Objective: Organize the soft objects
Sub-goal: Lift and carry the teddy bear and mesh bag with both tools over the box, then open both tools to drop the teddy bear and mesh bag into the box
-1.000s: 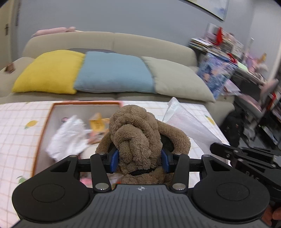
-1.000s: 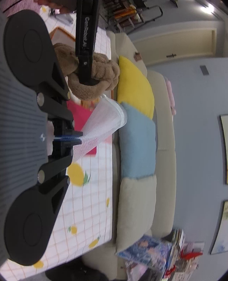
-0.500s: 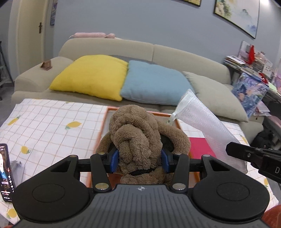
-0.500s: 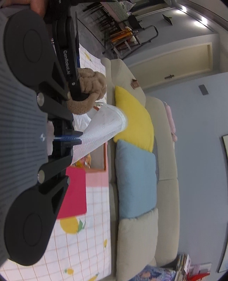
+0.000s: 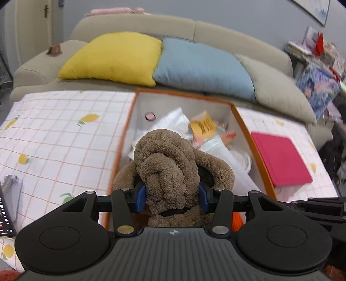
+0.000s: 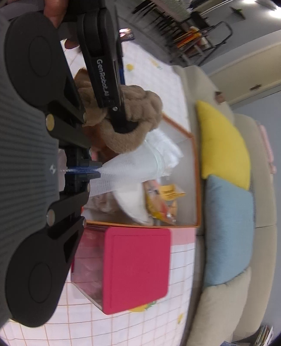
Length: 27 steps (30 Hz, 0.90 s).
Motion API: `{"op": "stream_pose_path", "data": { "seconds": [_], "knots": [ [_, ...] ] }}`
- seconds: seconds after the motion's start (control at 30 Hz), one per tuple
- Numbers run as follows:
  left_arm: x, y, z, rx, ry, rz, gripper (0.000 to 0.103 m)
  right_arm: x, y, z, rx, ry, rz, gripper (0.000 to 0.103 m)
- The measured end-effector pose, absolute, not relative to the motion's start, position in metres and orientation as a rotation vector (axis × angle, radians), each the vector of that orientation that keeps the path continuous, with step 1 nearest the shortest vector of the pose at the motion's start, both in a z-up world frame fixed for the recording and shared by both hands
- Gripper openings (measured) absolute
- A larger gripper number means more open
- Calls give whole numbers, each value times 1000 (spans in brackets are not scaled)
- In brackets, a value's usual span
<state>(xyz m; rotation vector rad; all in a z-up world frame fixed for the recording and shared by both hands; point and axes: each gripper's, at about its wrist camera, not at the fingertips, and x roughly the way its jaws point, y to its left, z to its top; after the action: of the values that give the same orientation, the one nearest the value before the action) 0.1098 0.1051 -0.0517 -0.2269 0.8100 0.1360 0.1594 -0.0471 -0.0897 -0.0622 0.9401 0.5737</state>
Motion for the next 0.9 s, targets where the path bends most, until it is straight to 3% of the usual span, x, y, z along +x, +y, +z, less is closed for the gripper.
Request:
{"op": "stream_pose_path", "data": {
  "seconds": [0.67,0.77,0.83,0.9],
  "knots": [
    [142,86,-87,-187,982,79,59,163,-38,-113,-284,973,562,6],
    [140,88,-85,-204,979,92,66,161,-40,-107,-283,957,557,15],
    [137,90,-80,-223,974,102,71,158,-41,-101,-294,939,557,28],
    [134,92,-74,-245,967,98,77,153,-42,-95,-315,905,554,31]
  ]
}}
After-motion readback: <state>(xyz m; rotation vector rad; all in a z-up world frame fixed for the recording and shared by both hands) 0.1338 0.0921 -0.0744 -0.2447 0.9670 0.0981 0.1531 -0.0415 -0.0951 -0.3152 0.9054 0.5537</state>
